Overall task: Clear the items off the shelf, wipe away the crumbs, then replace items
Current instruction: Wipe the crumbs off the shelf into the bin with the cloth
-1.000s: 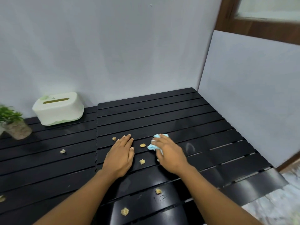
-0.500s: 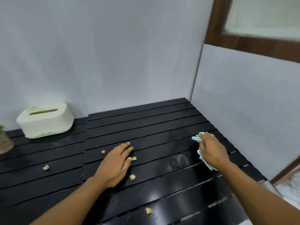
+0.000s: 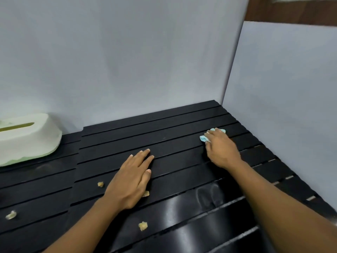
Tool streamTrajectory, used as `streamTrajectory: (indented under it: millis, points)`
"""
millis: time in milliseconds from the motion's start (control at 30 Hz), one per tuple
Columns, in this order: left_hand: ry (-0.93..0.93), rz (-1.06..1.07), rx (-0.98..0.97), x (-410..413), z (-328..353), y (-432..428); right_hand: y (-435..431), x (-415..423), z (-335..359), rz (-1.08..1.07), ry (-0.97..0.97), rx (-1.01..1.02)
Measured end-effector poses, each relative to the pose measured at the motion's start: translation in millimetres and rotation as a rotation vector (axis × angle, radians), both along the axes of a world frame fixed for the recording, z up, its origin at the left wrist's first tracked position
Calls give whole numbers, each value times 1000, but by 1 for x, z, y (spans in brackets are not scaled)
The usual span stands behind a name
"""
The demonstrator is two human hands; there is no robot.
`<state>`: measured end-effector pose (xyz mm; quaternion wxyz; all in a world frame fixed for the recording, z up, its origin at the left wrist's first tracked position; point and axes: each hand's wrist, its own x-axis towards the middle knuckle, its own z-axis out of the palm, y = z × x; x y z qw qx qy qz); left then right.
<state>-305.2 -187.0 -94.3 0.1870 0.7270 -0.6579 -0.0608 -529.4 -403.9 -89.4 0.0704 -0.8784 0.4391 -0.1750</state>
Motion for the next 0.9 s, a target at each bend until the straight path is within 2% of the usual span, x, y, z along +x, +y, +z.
streamTrajectory:
  millis: [200, 267, 367, 433, 533, 600, 700, 900]
  points:
    - [36, 62, -47, -2, 4, 2, 92, 106, 7, 405, -95, 60]
    - [-20, 71, -53, 2, 7, 4, 101, 114, 10, 445, -110, 68]
    - [-185, 22, 13, 19, 14, 3, 56, 98, 19, 262, -175, -13]
    - [-234, 24, 58, 33, 19, 1, 8, 80, 22, 92, -136, -25]
    - [-244, 8, 108, 49, 21, 3, -25, 70, 16, -25, -44, 72]
    - [-184, 13, 107, 63, 23, 6, -18, 83, 8, -23, -11, 40]
    - [-98, 54, 85, 92, 28, 16, 14, 120, 7, 92, 3, 48]
    - [-74, 169, 41, 122, 13, 62, 108, 180, 12, 463, 11, 74]
